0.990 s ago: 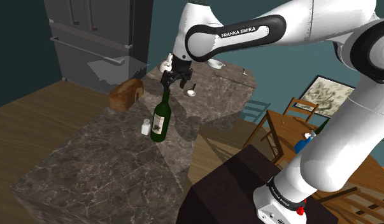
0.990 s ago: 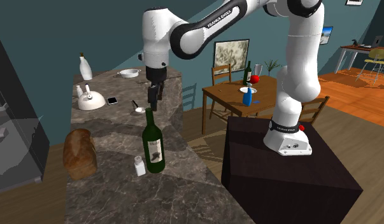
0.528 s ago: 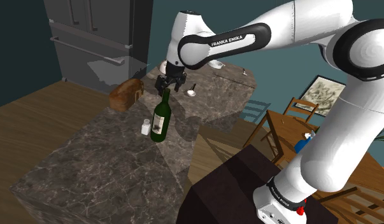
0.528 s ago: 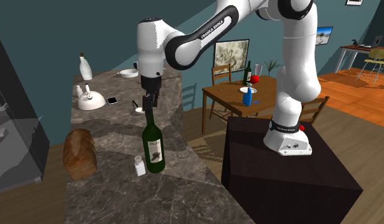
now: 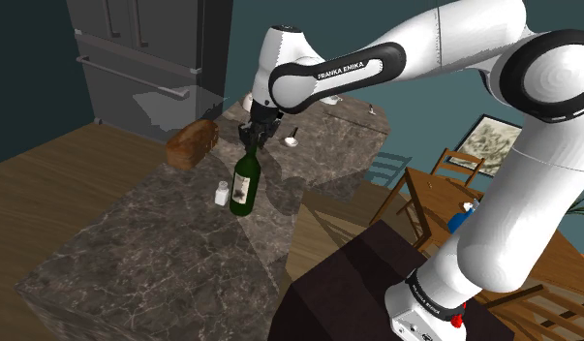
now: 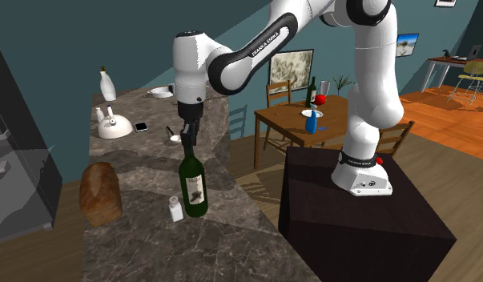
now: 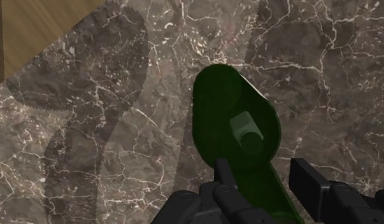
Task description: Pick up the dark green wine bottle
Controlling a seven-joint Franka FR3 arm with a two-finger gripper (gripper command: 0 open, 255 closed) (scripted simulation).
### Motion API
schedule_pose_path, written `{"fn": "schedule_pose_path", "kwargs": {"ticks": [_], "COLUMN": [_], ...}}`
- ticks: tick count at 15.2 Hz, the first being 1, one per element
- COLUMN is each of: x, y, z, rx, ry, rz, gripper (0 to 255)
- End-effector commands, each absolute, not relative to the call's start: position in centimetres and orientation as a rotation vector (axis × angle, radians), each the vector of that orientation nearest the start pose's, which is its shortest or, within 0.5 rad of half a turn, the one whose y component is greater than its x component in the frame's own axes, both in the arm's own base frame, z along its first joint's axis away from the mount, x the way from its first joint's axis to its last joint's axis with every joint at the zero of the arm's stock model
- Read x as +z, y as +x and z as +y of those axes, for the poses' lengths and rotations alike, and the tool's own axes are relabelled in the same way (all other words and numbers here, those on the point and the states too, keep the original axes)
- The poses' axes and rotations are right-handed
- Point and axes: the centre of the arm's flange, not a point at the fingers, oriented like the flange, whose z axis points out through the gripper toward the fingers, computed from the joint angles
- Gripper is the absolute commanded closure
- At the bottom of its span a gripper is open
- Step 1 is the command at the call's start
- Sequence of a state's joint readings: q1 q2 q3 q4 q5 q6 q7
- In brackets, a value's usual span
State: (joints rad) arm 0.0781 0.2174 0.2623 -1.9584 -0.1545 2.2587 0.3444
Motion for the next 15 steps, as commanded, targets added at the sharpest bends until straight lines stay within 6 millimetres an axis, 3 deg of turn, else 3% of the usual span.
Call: {"fn": "schedule_pose_path", "kwargs": {"ticks": [1,6,15], "x": [37.7,37.7,42.5], "y": [57.6,57.7,57.7], "z": [19.4,19.3,19.3], "rx": [-0.171,-0.171,-0.171], "ry": [-3.168,-3.168,-3.168], "rz": [-0.128,-0.128,-0.128], "gripper": [255,255,255]}}
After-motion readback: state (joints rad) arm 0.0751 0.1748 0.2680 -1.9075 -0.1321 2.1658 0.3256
